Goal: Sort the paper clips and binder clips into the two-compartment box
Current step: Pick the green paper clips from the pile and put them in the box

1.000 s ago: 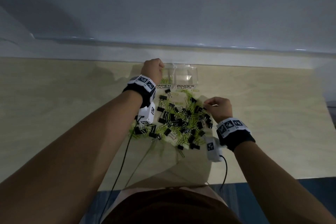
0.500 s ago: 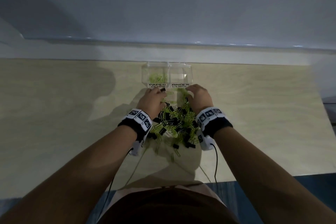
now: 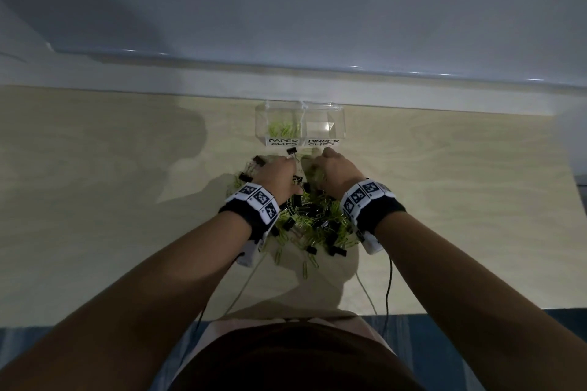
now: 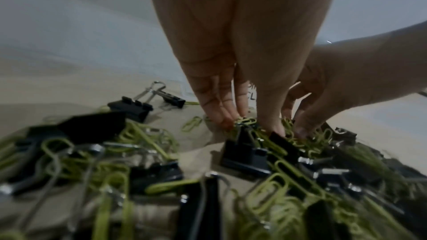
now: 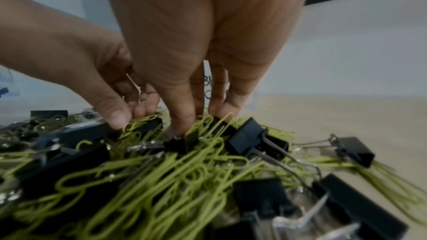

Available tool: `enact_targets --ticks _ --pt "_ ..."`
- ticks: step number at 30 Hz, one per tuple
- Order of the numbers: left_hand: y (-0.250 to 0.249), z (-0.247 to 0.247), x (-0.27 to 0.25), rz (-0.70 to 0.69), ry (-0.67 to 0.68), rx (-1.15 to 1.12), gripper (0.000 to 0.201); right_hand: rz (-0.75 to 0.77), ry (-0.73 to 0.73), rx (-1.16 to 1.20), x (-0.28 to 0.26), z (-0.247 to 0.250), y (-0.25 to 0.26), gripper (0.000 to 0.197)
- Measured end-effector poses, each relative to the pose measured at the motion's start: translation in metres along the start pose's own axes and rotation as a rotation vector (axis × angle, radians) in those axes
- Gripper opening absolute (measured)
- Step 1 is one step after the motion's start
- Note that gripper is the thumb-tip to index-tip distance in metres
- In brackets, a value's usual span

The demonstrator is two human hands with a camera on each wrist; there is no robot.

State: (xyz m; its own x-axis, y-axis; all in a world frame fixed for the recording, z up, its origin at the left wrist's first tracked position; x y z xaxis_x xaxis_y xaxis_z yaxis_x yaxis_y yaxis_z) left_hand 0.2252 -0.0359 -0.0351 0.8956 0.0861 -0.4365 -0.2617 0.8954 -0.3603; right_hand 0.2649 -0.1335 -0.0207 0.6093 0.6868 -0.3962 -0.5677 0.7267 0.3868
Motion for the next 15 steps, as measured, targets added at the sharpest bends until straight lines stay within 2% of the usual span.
enact_targets --ticks 4,8,12,15 --pt "0.002 -0.010 -0.001 0.098 0.049 -0.006 0.040 -0.034 0.073 -0.049 -0.004 0.002 0.003 0.027" --pt "0.001 -0.014 -0.003 0.117 0.071 -0.042 0.021 -0.051 0.155 -0.127 -0.008 0.000 0.007 0.015" --pt "0.001 -0.014 -0.006 0.046 0.089 -0.017 0.012 -0.107 0.096 -0.007 -0.010 0.003 -0.006 0.015" --pt "0.006 -0.009 -0.007 -0.017 0.127 -0.069 0.009 -0.208 -0.059 0.288 -0.010 0.003 -0.032 0.005"
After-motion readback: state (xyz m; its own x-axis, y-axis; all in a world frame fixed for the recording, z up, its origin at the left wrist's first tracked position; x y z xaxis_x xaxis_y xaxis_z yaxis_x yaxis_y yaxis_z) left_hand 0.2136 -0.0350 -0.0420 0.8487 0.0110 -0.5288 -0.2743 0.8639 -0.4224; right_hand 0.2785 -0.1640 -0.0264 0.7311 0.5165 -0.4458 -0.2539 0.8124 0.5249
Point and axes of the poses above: each hand's wrist, its own x-axis towards the middle knuckle, its own z-axis out of the back of the hand, y = z × x, the point moved 8 cm from there along x, towards the middle knuckle, and after that the axes turned 9 degrees about z, right-handed, at the moved point
